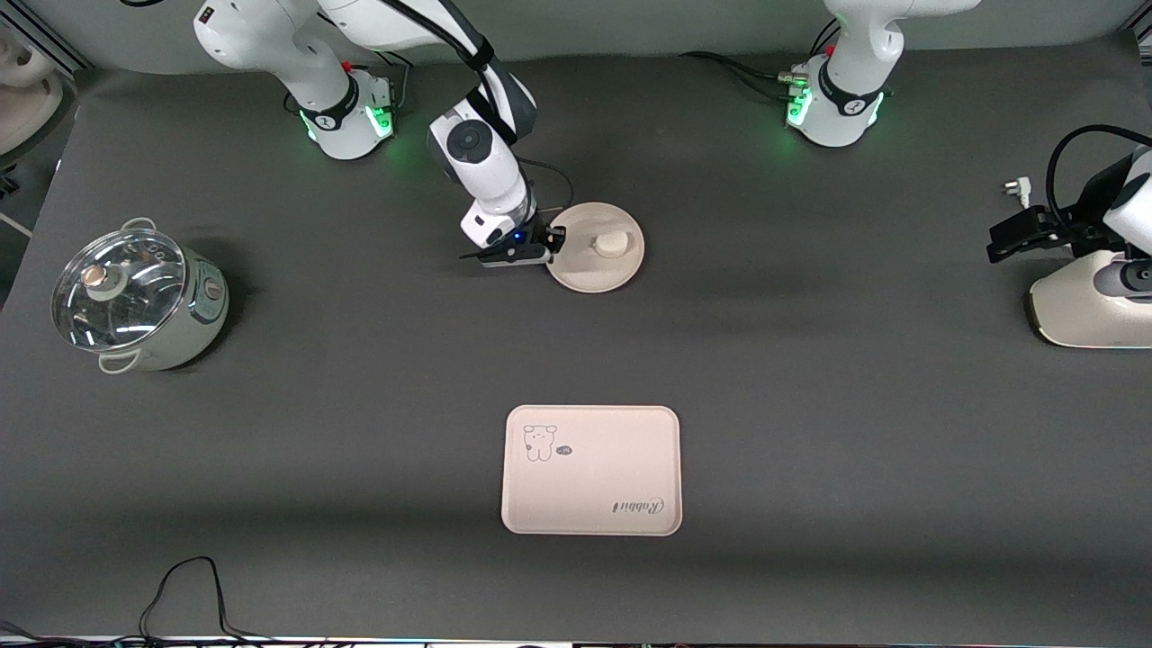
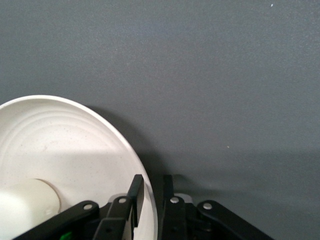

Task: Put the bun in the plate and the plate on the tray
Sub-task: 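Close the right gripper on the plate rim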

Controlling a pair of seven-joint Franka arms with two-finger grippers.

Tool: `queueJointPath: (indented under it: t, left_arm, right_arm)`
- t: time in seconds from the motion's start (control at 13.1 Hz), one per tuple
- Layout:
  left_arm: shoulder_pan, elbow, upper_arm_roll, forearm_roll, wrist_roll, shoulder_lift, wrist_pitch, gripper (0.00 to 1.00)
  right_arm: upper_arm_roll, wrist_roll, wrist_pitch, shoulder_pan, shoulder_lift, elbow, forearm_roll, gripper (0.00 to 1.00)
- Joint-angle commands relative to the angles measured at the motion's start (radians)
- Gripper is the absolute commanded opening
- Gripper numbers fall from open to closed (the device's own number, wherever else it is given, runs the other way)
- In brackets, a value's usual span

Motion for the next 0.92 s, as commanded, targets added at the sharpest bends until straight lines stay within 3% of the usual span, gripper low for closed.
queueJointPath:
  t: [0.0, 0.31, 0.46, 0.84]
  left_arm:
    - [0.001, -0.023, 0.003, 0.004, 0.017, -0.029, 0.017, 1.0]
    - [0.005, -0.025, 0.008, -0.019, 0.019, -0.023, 0.031, 1.0]
    - [0.01, -0.023, 0.008, -0.025, 0.017, -0.021, 0.045, 1.0]
    - [-0.001, -0.013, 0.002, -0.014, 0.017, -0.017, 0.048, 1.0]
  right_arm:
    - [-0.003, 0.002, 0.001, 0.014, 0.003, 0.009, 0.032, 0.11]
    - [-0.003, 0.0, 0.0, 0.012, -0.002, 0.009, 0.034, 0.0]
    - [-0.003, -0.01, -0.002, 0.011, -0.017, 0.007, 0.034, 0.0]
    - [-0.005, -0.065, -0.127, -0.002, -0.189, 0.004, 0.034, 0.0]
